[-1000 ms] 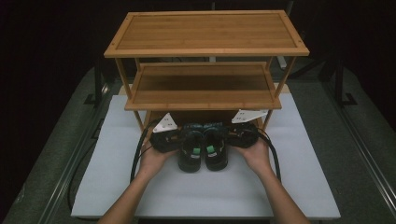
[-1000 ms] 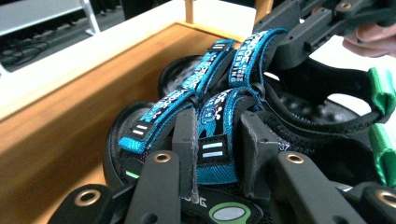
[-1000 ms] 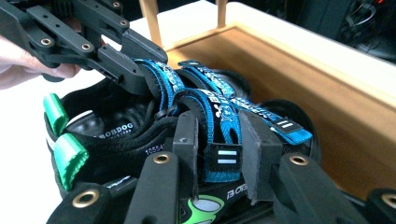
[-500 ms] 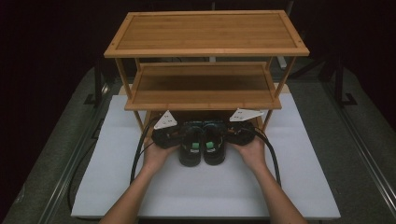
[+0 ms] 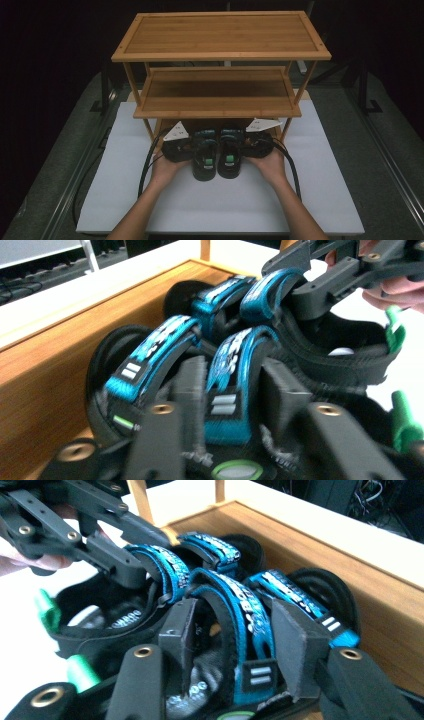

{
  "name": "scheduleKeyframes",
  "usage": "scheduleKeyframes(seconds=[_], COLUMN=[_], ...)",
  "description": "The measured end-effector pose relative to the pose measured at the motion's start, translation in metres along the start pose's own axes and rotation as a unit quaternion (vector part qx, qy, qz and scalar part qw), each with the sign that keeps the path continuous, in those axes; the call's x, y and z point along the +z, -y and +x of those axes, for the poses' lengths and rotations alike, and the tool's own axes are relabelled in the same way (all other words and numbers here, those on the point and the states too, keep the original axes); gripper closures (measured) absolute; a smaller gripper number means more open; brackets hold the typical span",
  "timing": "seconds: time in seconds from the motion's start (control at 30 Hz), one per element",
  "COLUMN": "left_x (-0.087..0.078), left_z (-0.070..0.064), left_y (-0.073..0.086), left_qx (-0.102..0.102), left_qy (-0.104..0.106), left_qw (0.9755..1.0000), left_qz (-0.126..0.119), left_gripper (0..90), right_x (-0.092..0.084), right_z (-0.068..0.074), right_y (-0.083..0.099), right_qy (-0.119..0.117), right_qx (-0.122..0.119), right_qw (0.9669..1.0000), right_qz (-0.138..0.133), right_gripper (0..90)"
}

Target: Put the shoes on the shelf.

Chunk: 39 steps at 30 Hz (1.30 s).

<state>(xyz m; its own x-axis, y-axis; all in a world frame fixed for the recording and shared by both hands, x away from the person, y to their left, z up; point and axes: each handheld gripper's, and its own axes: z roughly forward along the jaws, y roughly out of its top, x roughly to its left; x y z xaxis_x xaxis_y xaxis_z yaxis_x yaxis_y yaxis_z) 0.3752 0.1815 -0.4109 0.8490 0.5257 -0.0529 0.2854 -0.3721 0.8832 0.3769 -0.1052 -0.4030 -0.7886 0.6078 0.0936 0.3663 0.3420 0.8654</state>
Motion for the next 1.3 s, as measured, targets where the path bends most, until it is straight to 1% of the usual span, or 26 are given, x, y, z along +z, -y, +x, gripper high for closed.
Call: scheduleKeyframes(seconds=[0.03, 0.1, 0.13, 0.23, 0.27, 0.33, 0.37, 0.4, 0.43, 0.5, 0.57, 0.6, 0.63, 0.7, 0.73, 0.77, 0.83, 0.87, 0.93, 1.0, 1.03, 1.1, 1.13, 1.23, 1.27, 1.3], left_x=[-0.002, -0.008, -0.011, -0.023, -0.026, -0.032, -0.034, -0.036, -0.038, -0.038, -0.037, -0.037, -0.036, -0.032, -0.029, -0.027, -0.021, -0.019, -0.015, -0.012, -0.010, -0.007, -0.006, -0.006, -0.006, -0.006], left_z=[-0.001, -0.003, -0.003, -0.007, -0.008, -0.012, -0.015, -0.017, -0.020, -0.025, -0.029, -0.031, -0.033, -0.035, -0.036, -0.038, -0.040, -0.041, -0.042, -0.043, -0.044, -0.045, -0.046, -0.045, -0.045, -0.044], left_y=[-0.001, -0.004, -0.004, -0.006, -0.005, -0.003, -0.001, 0.001, 0.004, 0.011, 0.018, 0.021, 0.026, 0.033, 0.038, 0.041, 0.046, 0.047, 0.049, 0.050, 0.051, 0.053, 0.053, 0.053, 0.053, 0.053], left_qx=[-0.001, -0.014, -0.016, -0.022, -0.022, -0.020, -0.019, -0.016, -0.015, -0.016, -0.019, -0.019, -0.016, -0.018, -0.019, -0.019, -0.009, -0.003, 0.005, 0.009, 0.011, 0.023, 0.025, 0.025, 0.025, 0.025], left_qy=[-0.002, -0.003, -0.004, -0.007, -0.006, -0.011, -0.012, -0.014, -0.016, -0.016, -0.015, -0.017, -0.017, -0.016, -0.015, -0.017, -0.020, -0.022, -0.025, -0.027, -0.027, -0.031, -0.032, -0.036, -0.035, -0.034], left_qw=[1.0000, 0.9999, 0.9999, 0.9997, 0.9997, 0.9997, 0.9997, 0.9997, 0.9996, 0.9994, 0.9990, 0.9986, 0.9982, 0.9975, 0.9967, 0.9965, 0.9949, 0.9940, 0.9927, 0.9919, 0.9913, 0.9893, 0.9887, 0.9889, 0.9890, 0.9891], left_qz=[-0.003, -0.001, -0.001, 0.001, 0.002, 0.008, 0.012, 0.015, 0.016, 0.027, 0.038, 0.046, 0.054, 0.067, 0.077, 0.080, 0.098, 0.107, 0.118, 0.124, 0.128, 0.141, 0.144, 0.142, 0.142, 0.141], left_gripper=[54.7, 46.9, 43.2, 37.6, 36.0, 32.3, 29.7, 27.8, 26.5, 23.3, 19.5, 18.5, 17.5, 17.5, 17.2, 16.7, 16.6, 16.5, 16.1, 16.1, 16.1, 15.7, 15.7, 15.7, 15.9, 16.0], right_x=[-0.002, -0.007, -0.012, -0.026, -0.033, -0.042, -0.045, -0.046, -0.048, -0.048, -0.048, -0.046, -0.045, -0.041, -0.038, -0.035, -0.029, -0.026, -0.022, -0.019, -0.017, -0.012, -0.010, -0.004, -0.002, -0.001], right_z=[0.002, 0.005, 0.007, 0.008, 0.009, 0.011, 0.012, 0.014, 0.016, 0.019, 0.022, 0.024, 0.026, 0.030, 0.032, 0.034, 0.038, 0.040, 0.042, 0.043, 0.044, 0.047, 0.048, 0.050, 0.051, 0.051], right_y=[-0.001, -0.003, -0.004, -0.003, -0.001, 0.003, 0.007, 0.011, 0.015, 0.024, 0.033, 0.039, 0.042, 0.049, 0.052, 0.055, 0.058, 0.058, 0.059, 0.061, 0.062, 0.064, 0.064, 0.064, 0.064, 0.064], right_qy=[0.000, 0.004, 0.007, 0.009, 0.014, 0.021, 0.020, 0.021, 0.027, 0.030, 0.028, 0.032, 0.031, 0.027, 0.024, 0.024, 0.021, 0.029, 0.031, 0.037, 0.033, 0.036, 0.035, 0.039, 0.045, 0.044], right_qx=[0.000, -0.004, -0.005, -0.001, 0.000, 0.005, 0.009, 0.011, 0.012, 0.017, 0.025, 0.026, 0.028, 0.031, 0.033, 0.032, 0.034, 0.029, 0.024, 0.020, 0.023, 0.018, 0.018, 0.013, 0.012, 0.008], right_qw=[1.0000, 1.0000, 0.9999, 0.9998, 0.9997, 0.9996, 0.9997, 0.9997, 0.9995, 0.9992, 0.9988, 0.9983, 0.9981, 0.9976, 0.9973, 0.9971, 0.9967, 0.9962, 0.9958, 0.9951, 0.9949, 0.9939, 0.9935, 0.9930, 0.9926, 0.9927], right_qz=[-0.003, -0.006, -0.006, -0.017, -0.019, -0.015, -0.009, -0.001, 0.007, 0.021, 0.032, 0.041, 0.045, 0.055, 0.061, 0.065, 0.071, 0.077, 0.083, 0.089, 0.092, 0.103, 0.107, 0.111, 0.112, 0.112], right_gripper=[50.1, 47.2, 46.3, 45.5, 44.4, 40.5, 39.0, 36.0, 33.9, 31.1, 29.1, 27.7, 27.7, 27.5, 27.0, 26.9, 26.9, 26.9, 26.9, 26.9, 26.9, 26.9, 26.7, 26.7, 26.3, 26.1])
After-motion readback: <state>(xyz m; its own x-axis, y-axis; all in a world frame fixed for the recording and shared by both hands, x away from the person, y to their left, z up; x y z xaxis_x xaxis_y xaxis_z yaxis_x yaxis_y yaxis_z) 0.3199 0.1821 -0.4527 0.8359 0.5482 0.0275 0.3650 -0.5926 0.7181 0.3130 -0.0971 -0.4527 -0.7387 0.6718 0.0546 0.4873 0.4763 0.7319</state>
